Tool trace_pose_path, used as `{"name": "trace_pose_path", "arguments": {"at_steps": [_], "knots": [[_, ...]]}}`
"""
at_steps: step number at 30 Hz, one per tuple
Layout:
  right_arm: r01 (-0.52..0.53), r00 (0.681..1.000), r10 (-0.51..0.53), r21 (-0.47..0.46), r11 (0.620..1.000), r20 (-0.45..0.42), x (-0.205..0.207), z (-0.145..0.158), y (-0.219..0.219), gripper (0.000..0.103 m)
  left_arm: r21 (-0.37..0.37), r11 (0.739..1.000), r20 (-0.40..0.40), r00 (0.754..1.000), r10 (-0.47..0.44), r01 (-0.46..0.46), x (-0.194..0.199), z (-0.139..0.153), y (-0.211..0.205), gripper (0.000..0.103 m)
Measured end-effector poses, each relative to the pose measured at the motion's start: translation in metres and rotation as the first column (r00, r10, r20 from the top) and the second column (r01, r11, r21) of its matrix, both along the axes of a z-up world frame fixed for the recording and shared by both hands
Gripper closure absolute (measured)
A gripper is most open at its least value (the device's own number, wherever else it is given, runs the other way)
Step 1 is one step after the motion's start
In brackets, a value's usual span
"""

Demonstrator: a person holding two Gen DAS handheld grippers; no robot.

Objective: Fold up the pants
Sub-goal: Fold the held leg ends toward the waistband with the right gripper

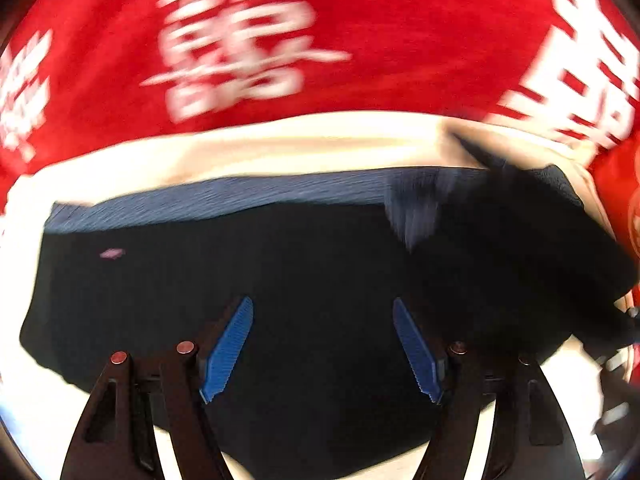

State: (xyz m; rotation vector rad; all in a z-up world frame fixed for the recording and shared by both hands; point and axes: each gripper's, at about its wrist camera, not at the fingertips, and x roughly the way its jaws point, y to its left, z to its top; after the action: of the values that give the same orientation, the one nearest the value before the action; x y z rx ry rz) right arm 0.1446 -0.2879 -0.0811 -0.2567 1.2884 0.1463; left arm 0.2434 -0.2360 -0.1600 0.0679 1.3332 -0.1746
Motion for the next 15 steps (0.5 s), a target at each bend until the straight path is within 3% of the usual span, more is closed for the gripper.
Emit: {"name": "trace_pose_path", "arguments": {"at_steps": [3, 6, 7, 9, 10, 12, 14, 15], "knots": [[-0.098, 0.995, 0.093, -0.189, 0.977, -0.037, -0.014, -0.028, 0.034, 0.077, 0.015, 0.998, -0.032, 0.998, 0.054, -0.054, -0.001, -0.008, 0.040, 0.029], [-0.155, 0.988, 0.153, -0.229, 0.961, -0.028, -0.026, -0.017, 0.049, 0.056, 0.005, 0.997, -0.029, 0.997, 0.076, -0.076, -0.009, -0.002, 0.059, 0.029], [-0.159, 0.987, 0.158, -0.197, 0.967, -0.024, -0.031, -0.007, 0.052, 0.047, -0.003, 0.997, -0.027, 0.996, 0.083, -0.083, -0.009, 0.001, 0.063, 0.029], [-0.139, 0.990, 0.137, -0.096, 0.986, -0.025, -0.036, 0.012, 0.050, 0.044, -0.027, 0.996, -0.025, 0.996, 0.089, -0.089, -0.016, 0.005, 0.072, 0.029], [-0.077, 0.996, 0.078, 0.019, 0.997, -0.042, -0.035, 0.024, 0.041, 0.044, -0.052, 0.995, -0.021, 0.996, 0.085, -0.086, -0.016, 0.010, 0.070, 0.029], [0.084, 0.994, -0.068, 0.194, 0.977, -0.087, -0.028, 0.031, 0.022, 0.044, -0.085, 0.994, -0.011, 0.998, 0.067, -0.068, -0.013, 0.014, 0.071, 0.029], [0.337, 0.940, -0.286, 0.393, 0.855, -0.185, -0.018, 0.026, -0.014, 0.044, -0.113, 0.993, 0.000, 0.999, 0.034, -0.034, -0.011, 0.018, 0.065, 0.029], [0.475, 0.880, -0.396, 0.478, 0.739, -0.263, -0.015, 0.016, -0.036, 0.044, -0.114, 0.993, 0.003, 1.000, 0.018, -0.017, -0.011, 0.017, 0.058, 0.029]]}}
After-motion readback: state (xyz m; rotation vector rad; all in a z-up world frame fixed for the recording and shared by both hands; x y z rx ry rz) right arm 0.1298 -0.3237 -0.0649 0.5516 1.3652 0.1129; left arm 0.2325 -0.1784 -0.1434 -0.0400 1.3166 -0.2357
